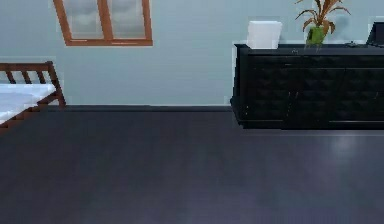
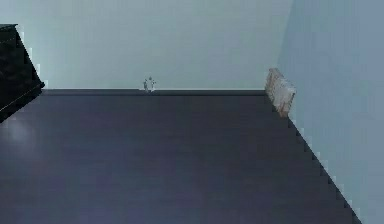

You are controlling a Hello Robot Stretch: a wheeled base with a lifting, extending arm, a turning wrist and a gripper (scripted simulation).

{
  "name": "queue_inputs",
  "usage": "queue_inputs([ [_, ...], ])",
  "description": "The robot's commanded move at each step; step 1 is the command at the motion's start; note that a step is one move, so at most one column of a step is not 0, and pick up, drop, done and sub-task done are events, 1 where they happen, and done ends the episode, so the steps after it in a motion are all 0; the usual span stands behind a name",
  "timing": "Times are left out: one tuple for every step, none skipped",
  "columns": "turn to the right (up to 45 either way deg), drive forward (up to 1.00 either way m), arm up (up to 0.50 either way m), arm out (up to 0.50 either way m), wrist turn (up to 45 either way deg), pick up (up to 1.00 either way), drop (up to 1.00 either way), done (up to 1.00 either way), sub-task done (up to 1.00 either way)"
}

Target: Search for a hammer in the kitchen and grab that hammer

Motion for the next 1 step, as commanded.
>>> queue_inputs([
  [0.0, 0.05, 0.00, 0.00, 0.0, 0.00, 0.00, 0.00, 0.00],
])
